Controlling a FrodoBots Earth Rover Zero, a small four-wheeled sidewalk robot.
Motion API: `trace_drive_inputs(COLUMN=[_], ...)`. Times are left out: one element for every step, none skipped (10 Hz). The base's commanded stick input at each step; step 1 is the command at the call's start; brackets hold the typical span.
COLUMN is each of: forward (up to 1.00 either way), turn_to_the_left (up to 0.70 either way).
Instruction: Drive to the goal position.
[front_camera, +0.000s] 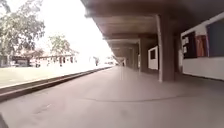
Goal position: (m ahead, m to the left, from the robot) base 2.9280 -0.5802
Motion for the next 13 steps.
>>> trace_drive_inputs(forward=[0.50, 0.45, 0.40, 0.00, 0.00, 0.00, 0.00, 0.50, 0.50, 0.50, 0.50, 0.50, 0.50], turn_to_the_left=[0.00, 0.00, 0.00, 0.00, 0.00, 0.00, 0.00, 0.00, 0.00, 0.00, 0.00, 0.00, 0.00])
